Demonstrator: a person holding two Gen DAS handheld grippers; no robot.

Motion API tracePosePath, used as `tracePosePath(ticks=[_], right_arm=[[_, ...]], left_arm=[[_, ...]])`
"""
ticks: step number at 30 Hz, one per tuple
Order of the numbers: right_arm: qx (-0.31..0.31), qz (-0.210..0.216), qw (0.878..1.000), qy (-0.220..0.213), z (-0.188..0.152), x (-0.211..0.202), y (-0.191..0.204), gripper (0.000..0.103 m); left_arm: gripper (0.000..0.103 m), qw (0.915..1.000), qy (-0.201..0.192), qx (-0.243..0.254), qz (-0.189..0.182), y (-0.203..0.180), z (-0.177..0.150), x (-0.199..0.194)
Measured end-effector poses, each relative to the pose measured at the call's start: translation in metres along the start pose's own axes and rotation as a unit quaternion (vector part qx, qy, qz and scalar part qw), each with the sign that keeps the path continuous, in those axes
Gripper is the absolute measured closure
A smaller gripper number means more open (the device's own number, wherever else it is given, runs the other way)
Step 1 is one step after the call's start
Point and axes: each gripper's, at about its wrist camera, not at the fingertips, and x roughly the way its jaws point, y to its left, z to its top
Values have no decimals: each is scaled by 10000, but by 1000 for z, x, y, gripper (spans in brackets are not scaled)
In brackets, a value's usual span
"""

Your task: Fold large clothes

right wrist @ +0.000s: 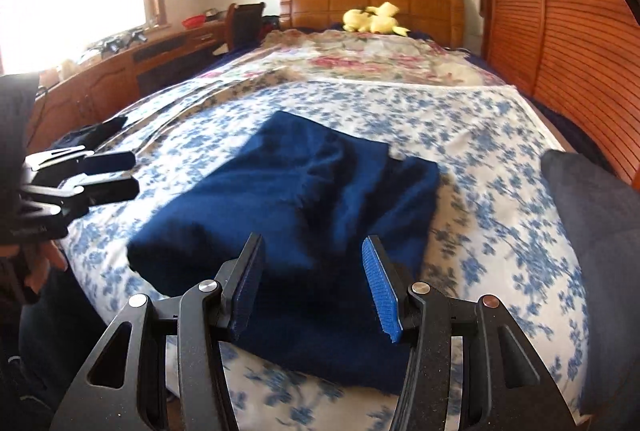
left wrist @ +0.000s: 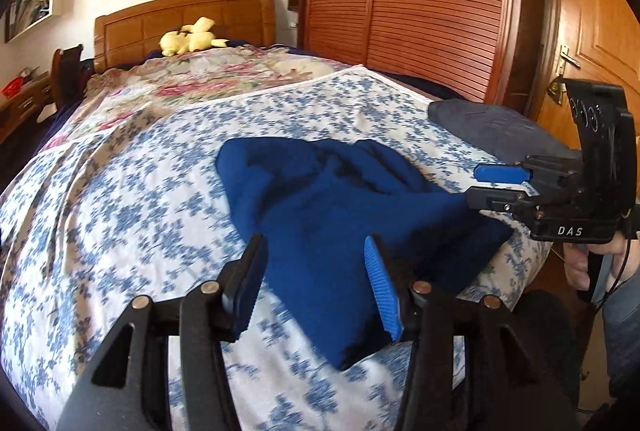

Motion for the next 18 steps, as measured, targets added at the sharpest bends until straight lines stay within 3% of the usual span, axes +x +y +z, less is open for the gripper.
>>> tracePosePath(ticks=[7,18], right_arm=[[-113,94,9996,249,3,25,27,52],[302,324,9967,677,-23,48,11,51]], left_arm=[[54,9997,-32,-204,158,31,-20,-18],[54,9984,-37,-505,242,58,-40,-29]])
